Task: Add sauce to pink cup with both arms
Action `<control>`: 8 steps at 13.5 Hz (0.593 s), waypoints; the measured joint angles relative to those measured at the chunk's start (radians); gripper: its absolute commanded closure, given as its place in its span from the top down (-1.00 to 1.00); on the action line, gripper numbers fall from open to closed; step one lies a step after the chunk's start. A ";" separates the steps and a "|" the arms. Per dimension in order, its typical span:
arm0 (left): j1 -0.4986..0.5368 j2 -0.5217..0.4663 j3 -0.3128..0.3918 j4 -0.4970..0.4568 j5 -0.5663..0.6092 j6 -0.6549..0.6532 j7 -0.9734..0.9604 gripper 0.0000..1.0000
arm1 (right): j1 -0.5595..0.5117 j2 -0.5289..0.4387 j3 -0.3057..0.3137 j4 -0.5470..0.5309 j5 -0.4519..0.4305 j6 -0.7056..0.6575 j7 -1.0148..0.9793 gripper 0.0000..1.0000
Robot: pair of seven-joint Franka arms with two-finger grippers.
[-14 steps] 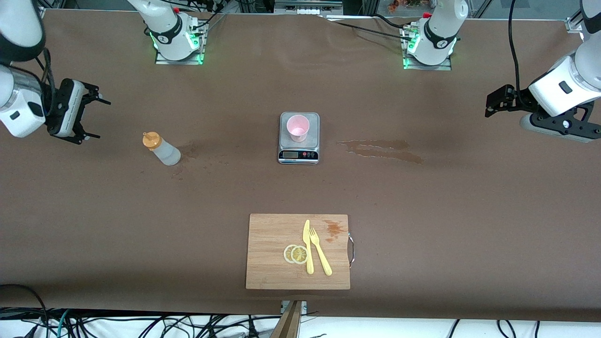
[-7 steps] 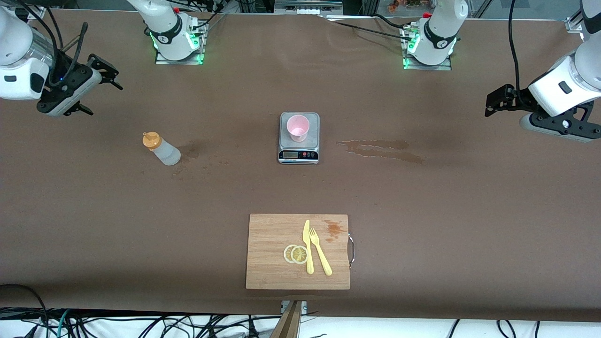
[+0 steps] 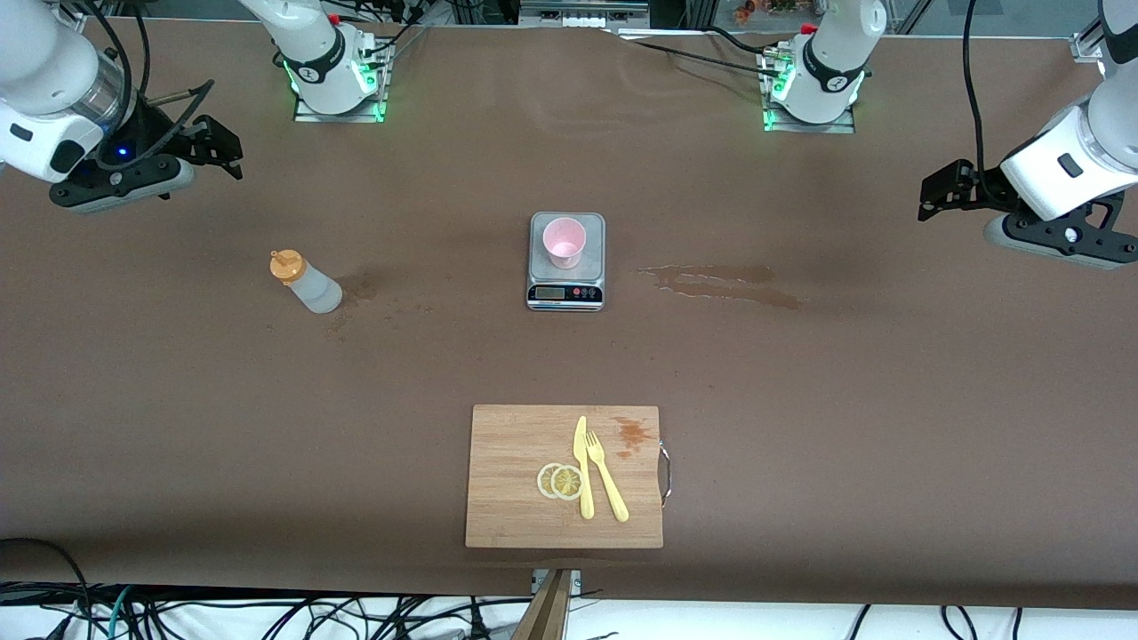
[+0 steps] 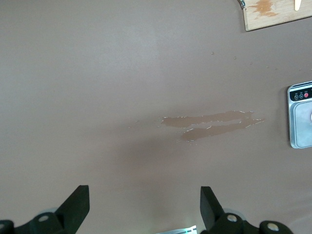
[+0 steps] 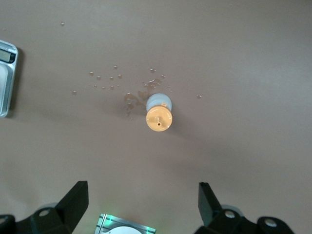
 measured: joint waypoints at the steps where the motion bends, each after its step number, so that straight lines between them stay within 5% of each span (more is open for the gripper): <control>1: 0.000 0.000 0.000 0.000 0.000 0.000 0.000 1.00 | 0.012 0.000 -0.019 0.000 -0.002 0.000 0.005 1.00; 8: 0.000 0.036 0.000 0.007 0.000 0.010 0.000 1.00 | 0.038 0.022 -0.078 0.037 -0.003 -0.001 0.016 1.00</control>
